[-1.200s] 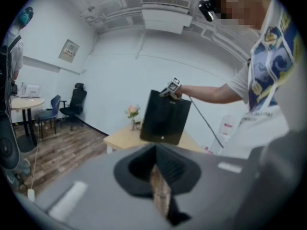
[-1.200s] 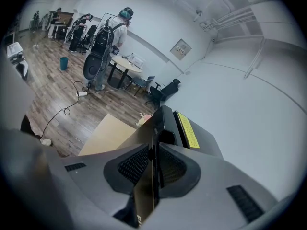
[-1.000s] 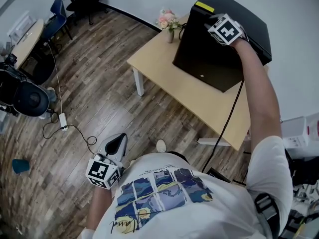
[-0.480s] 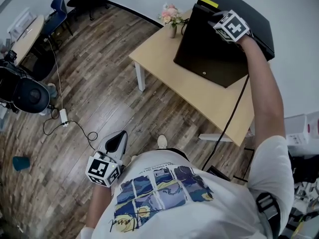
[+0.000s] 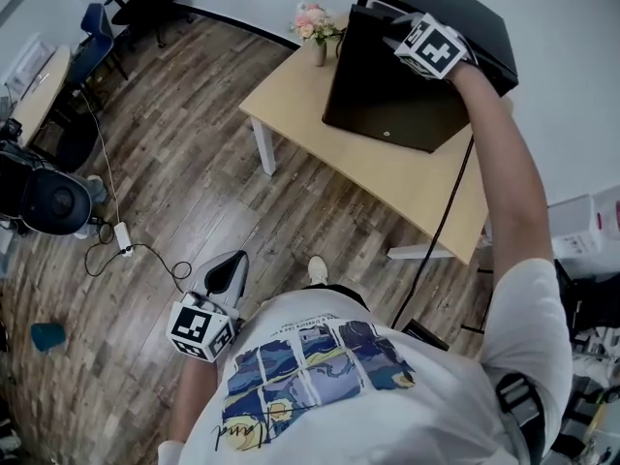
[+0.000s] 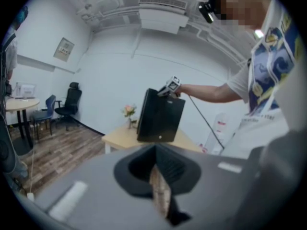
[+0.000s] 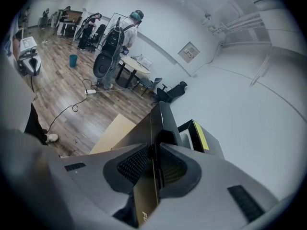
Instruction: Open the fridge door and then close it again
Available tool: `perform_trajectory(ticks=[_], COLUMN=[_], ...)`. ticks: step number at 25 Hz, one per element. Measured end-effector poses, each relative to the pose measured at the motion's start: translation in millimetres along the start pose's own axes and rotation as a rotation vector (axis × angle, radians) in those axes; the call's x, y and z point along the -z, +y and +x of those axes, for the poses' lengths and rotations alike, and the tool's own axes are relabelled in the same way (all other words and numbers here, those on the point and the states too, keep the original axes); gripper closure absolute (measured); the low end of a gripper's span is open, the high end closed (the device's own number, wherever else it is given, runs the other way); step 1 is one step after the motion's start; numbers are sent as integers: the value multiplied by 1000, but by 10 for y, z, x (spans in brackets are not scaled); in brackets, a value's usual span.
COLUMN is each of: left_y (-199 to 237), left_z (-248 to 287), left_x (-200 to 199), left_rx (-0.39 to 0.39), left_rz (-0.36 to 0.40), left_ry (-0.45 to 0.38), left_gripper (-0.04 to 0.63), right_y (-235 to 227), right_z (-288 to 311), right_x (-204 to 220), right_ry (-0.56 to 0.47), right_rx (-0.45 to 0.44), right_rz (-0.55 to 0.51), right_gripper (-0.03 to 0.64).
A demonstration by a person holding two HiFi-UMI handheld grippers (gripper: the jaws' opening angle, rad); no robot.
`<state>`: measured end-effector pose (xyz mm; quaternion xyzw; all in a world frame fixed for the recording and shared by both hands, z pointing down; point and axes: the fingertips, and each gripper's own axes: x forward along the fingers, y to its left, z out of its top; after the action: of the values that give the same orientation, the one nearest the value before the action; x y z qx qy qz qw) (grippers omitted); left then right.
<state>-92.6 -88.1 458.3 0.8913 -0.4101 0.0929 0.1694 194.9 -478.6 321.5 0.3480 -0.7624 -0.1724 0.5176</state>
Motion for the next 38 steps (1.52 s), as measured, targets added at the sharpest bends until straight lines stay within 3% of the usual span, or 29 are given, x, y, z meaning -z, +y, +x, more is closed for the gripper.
perform_trajectory(ticks=[38], left_y=[-155], left_z=[-691], left_x=[192], left_rx=[160], left_rz=[35], left_ry=[-14], left_gripper=[588], right_y=[939], right_z=[-860], right_x=[93], right_ry=[74], right_rx=[12], right_rz=[-133], right_gripper=[538])
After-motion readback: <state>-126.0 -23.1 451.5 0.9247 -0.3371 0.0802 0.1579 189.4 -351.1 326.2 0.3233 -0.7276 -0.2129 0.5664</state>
